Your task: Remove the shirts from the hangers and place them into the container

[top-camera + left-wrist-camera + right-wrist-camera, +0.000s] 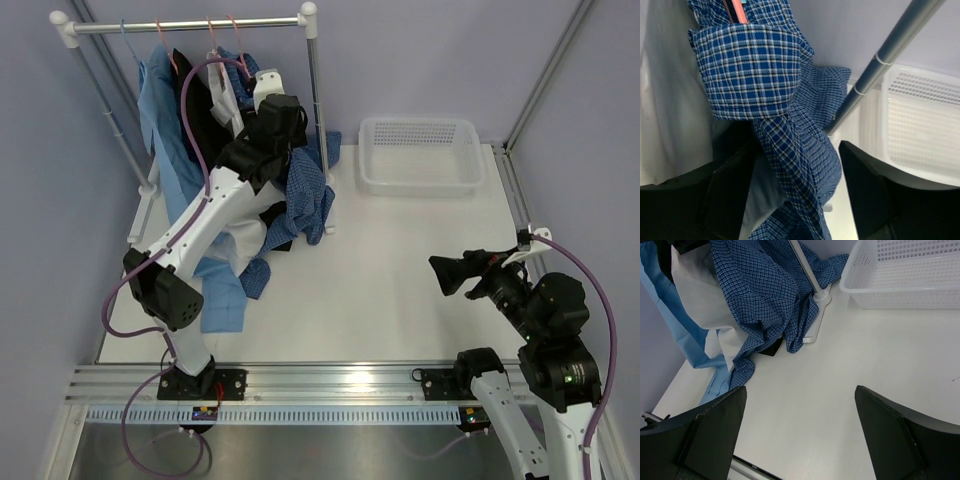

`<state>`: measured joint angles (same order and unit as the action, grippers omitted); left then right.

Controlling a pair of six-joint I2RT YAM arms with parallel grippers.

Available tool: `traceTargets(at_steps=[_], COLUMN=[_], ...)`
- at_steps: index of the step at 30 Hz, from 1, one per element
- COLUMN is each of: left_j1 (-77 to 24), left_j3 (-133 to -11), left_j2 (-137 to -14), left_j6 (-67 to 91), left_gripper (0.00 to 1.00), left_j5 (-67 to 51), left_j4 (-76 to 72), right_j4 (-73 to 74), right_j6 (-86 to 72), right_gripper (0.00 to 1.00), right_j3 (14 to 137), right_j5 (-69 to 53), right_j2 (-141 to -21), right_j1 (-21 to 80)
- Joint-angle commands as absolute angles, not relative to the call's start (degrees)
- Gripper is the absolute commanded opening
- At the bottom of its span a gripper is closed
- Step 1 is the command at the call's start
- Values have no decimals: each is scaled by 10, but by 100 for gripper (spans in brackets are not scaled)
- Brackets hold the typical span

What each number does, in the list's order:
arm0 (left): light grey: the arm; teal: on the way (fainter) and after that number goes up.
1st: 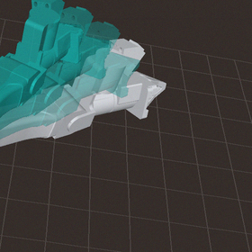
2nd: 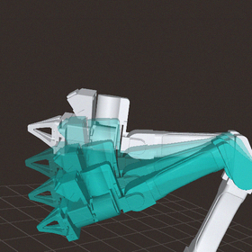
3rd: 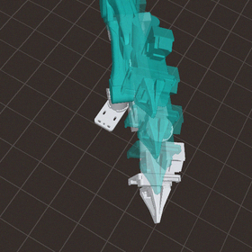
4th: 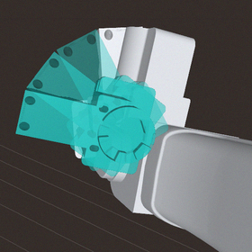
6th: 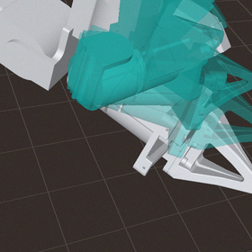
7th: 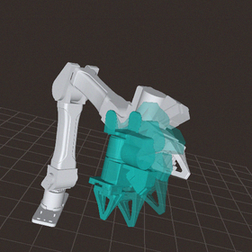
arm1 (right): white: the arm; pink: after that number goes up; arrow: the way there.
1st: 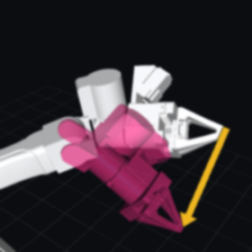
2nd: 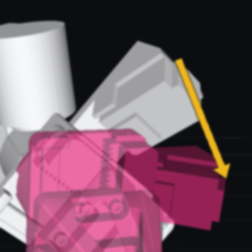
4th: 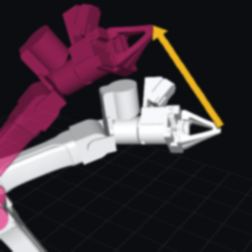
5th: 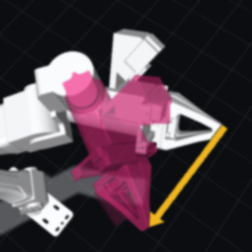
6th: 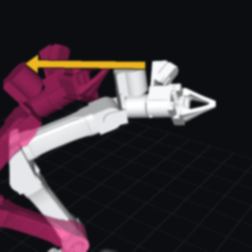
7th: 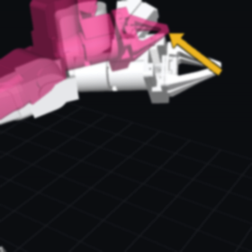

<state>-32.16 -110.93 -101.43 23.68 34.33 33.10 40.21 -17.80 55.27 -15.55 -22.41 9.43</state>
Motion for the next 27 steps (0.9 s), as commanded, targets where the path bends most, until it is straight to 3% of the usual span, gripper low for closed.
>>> traceTargets(at_steps=[1,12,17,27], left_j1=[-315,-289,-284,-284], left_j3=[-1143,-1141,-1139,-1145], left_j2=[-1009,-1021,-1015,-927], left_j6=[224,225,209,98], left_gripper=[67,26,0,0], left_j5=[409,403,400,345], left_j4=[279,279,280,243], right_j4=[379,372,377,385], right_j6=[-182,-178,-177,-175], right_gripper=[99,99,100,99], right_j3=[547,534,537,540], right_j5=[-172,-176,-178,-182], right_j2=[-213,-198,-199,-204], right_j1=[98,98,98,98])
